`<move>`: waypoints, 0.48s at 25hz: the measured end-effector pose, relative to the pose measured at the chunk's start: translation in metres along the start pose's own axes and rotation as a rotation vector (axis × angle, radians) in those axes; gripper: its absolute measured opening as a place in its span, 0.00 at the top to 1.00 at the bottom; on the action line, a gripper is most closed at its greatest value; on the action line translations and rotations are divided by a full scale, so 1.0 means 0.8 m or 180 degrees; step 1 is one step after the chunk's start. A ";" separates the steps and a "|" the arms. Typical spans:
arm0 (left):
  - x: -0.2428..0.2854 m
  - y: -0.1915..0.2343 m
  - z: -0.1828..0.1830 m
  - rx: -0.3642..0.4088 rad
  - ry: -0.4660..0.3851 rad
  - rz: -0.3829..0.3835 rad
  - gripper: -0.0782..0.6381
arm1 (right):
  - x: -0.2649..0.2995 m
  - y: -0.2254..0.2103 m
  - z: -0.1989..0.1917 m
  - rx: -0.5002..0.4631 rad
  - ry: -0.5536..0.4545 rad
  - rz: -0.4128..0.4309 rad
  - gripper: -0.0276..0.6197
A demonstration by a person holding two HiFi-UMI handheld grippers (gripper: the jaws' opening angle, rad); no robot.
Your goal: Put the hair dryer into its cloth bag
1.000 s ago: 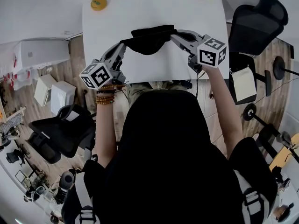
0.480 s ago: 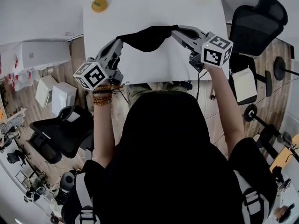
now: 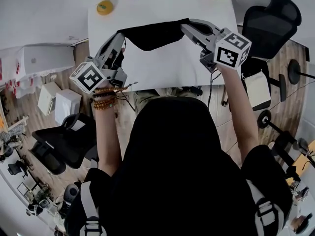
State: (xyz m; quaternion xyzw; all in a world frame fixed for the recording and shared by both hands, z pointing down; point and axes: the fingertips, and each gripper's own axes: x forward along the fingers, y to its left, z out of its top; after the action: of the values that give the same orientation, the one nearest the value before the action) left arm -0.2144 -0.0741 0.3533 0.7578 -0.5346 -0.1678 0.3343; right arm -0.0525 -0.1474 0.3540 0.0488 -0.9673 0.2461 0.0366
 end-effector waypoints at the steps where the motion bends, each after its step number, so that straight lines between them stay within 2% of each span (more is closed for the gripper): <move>1: 0.000 -0.008 0.005 0.0031 -0.0011 -0.0030 0.85 | -0.003 0.002 0.006 0.0017 -0.0046 0.0004 0.90; 3: 0.000 -0.016 0.012 -0.0003 -0.0075 -0.0120 0.85 | -0.009 0.006 0.017 0.0016 -0.0126 0.0034 0.90; 7: -0.001 -0.001 0.017 -0.0528 -0.0284 -0.0205 0.85 | -0.003 0.022 0.013 -0.0107 -0.0036 0.0083 0.90; 10: 0.004 0.007 0.011 -0.0441 -0.0230 -0.0095 0.85 | 0.001 0.006 0.006 -0.0035 0.0053 -0.0086 0.90; 12: 0.010 0.013 0.008 -0.0494 -0.0226 -0.0118 0.85 | 0.002 -0.004 0.001 0.0011 0.0159 -0.0204 0.90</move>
State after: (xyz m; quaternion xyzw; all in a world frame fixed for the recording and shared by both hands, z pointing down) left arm -0.2223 -0.0858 0.3565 0.7330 -0.5174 -0.2416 0.3697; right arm -0.0539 -0.1507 0.3552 0.0737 -0.9636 0.2477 0.0685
